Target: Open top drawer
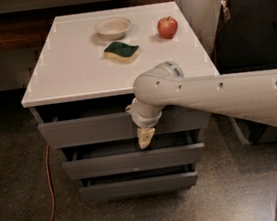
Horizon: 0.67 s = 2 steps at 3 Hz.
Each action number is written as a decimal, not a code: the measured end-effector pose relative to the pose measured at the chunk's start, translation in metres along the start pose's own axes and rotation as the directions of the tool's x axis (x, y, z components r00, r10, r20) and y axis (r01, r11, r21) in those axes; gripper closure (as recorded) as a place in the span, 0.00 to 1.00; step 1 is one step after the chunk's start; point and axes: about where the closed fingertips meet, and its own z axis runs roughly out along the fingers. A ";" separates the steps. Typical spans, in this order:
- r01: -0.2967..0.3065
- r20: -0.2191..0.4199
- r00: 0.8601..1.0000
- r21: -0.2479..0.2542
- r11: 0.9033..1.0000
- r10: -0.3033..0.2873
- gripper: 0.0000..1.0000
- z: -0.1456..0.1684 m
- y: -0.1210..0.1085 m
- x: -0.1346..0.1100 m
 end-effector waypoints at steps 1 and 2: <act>-0.015 0.007 1.000 0.000 1.000 0.015 0.53 -0.009 0.013 -0.007; -0.018 0.010 1.000 0.010 1.000 0.018 0.77 -0.019 0.024 -0.013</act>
Offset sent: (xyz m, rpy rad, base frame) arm -0.0464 0.0012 0.0207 0.0272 -0.0150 -0.0224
